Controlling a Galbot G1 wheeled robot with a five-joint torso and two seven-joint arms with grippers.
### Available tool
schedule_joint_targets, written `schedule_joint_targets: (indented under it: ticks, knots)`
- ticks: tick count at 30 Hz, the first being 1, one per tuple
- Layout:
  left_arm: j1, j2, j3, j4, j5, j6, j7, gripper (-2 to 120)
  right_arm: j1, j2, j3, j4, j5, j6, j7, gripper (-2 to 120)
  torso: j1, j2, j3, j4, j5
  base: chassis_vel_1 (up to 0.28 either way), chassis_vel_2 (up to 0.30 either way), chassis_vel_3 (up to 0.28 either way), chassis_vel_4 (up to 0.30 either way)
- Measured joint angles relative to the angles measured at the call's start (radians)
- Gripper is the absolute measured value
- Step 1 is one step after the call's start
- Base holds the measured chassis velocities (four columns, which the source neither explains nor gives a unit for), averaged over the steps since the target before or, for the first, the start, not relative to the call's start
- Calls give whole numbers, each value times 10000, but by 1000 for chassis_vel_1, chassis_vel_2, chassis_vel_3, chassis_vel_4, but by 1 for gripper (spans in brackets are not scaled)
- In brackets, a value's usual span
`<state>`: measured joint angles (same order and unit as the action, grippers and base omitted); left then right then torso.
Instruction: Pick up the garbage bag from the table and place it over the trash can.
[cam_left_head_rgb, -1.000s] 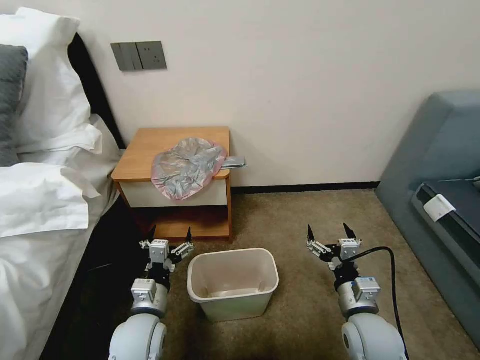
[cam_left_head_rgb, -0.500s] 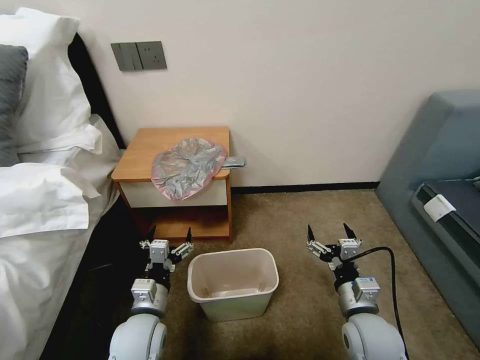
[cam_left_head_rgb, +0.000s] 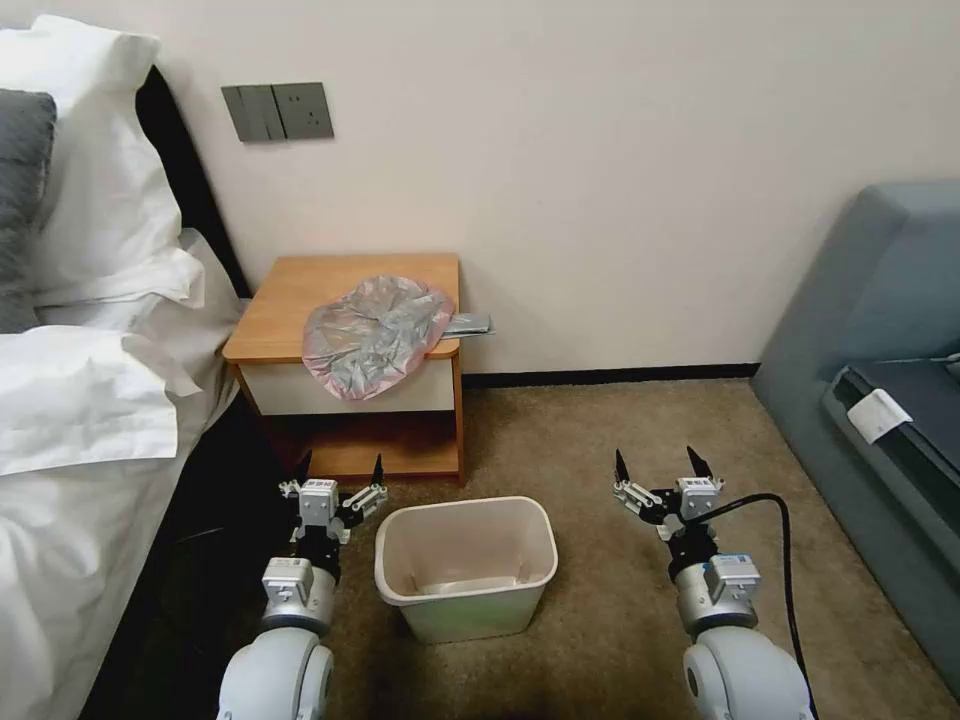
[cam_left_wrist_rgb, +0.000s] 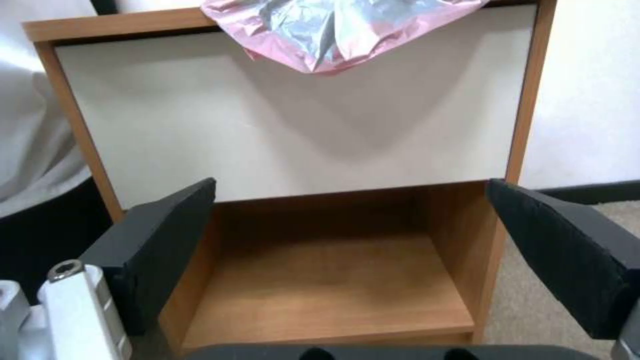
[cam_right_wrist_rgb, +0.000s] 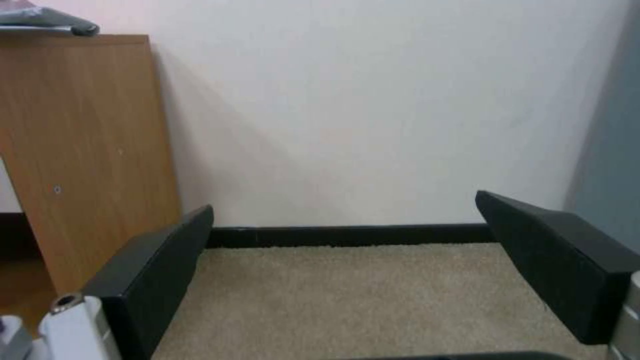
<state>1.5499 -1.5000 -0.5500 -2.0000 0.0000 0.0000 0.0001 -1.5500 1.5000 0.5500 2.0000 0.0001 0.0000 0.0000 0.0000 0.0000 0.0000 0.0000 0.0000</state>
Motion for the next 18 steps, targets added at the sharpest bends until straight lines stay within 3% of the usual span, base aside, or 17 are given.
schedule_joint_targets:
  ticks: [4, 7, 13, 14, 17, 18]
  knots:
    - [50, -15, -68, -99, -5, 3, -2, 100, -155, -2, 58, 346, 96, -137, -4, 100, 0, -1, 0, 0, 1, 0, 0, 0, 0]
    - [299, -131, -396, -583, -44, 43, -33, 100, -444, -15, 194, 1000, 293, -403, -30, 100, 0, 0, 0, -1, -1, 0, 0, 0, 0]
    - [1293, -587, -1721, -2479, -229, 258, -179, 100, -1406, -92, 610, 3102, 995, -1359, -232, 100, 0, 0, -1, -2, 0, 0, 0, 0, 0]
    - [1293, -587, -1721, -2479, -229, 258, -179, 100, -1406, -92, 610, 3102, 995, -1359, -232, 100, 0, 0, -1, -2, 0, 0, 0, 0, 0]
    - [1931, -887, -2575, -3705, -343, 399, -269, 100, -1569, -488, 635, 3328, 1480, -1859, -587, 100, 0, 0, -1, 1, 2, 0, 0, 0, 0]
    - [1931, -887, -2575, -3705, -343, 399, -269, 100, -1569, -488, 635, 3328, 1480, -1859, -587, 100, 0, 0, -1, 1, 2, 0, 0, 0, 0]
